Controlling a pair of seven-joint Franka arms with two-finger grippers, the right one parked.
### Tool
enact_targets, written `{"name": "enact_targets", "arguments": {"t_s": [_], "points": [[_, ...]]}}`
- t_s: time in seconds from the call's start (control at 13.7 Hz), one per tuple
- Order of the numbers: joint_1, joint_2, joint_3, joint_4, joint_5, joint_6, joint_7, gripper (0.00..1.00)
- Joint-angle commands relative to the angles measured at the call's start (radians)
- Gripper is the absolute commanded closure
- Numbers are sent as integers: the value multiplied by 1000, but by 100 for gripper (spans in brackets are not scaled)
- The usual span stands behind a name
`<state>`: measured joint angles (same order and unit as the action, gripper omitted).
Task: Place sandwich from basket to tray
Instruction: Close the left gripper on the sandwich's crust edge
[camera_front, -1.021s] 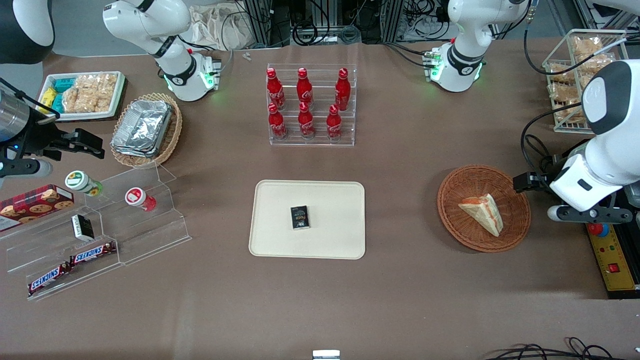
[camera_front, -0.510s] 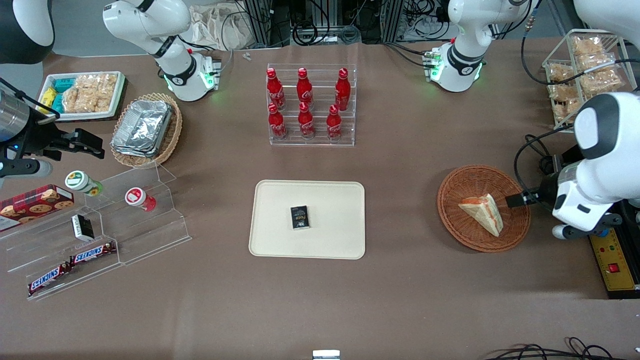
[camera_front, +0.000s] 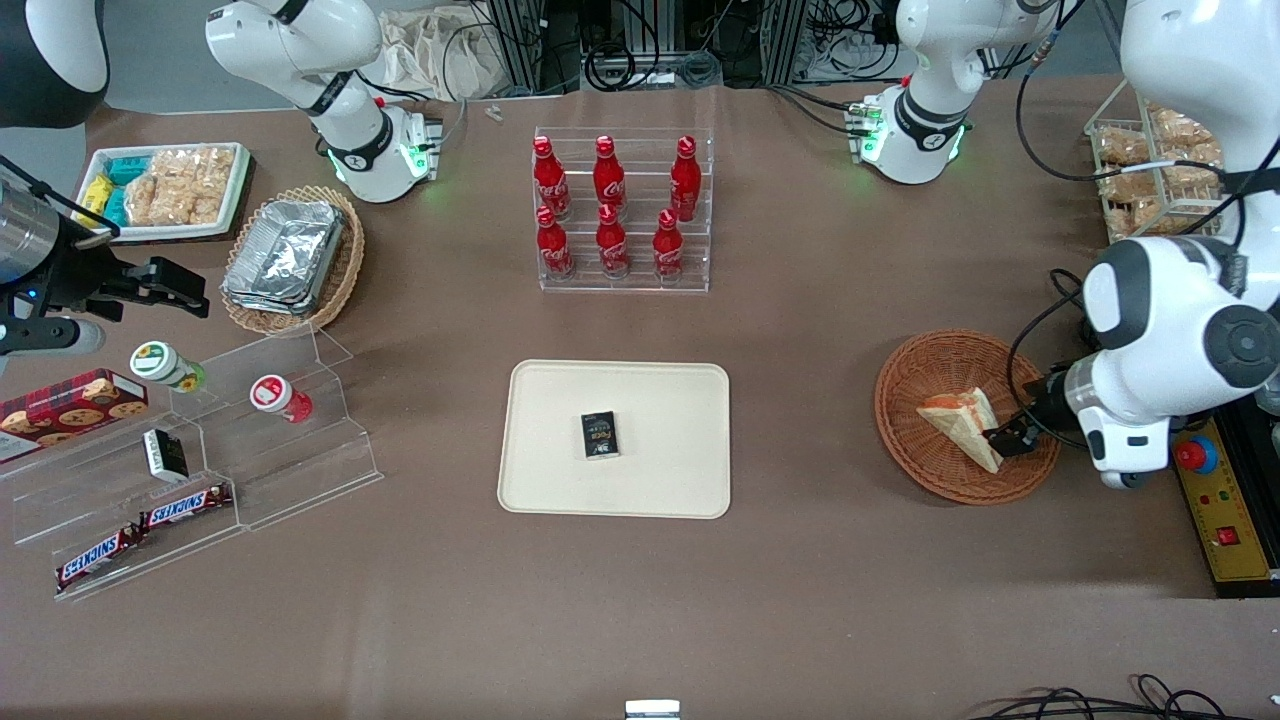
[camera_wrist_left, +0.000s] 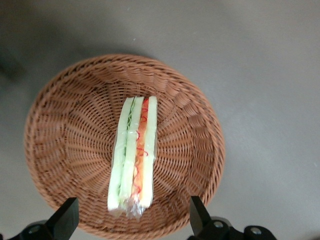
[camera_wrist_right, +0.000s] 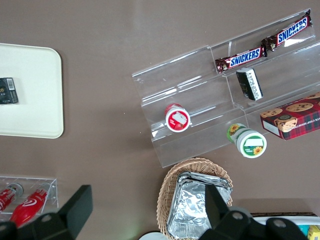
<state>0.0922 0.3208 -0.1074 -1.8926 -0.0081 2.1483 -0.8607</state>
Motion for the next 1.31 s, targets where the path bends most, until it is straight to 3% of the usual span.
{"name": "enact_targets", "arguments": {"t_s": [0.0, 0.58, 1.24], "points": [[3, -16, 3, -86, 28, 73, -78, 0], [4, 1, 5, -175, 48, 134, -89, 0], [1, 47, 3, -175, 46, 232, -146, 0]]}}
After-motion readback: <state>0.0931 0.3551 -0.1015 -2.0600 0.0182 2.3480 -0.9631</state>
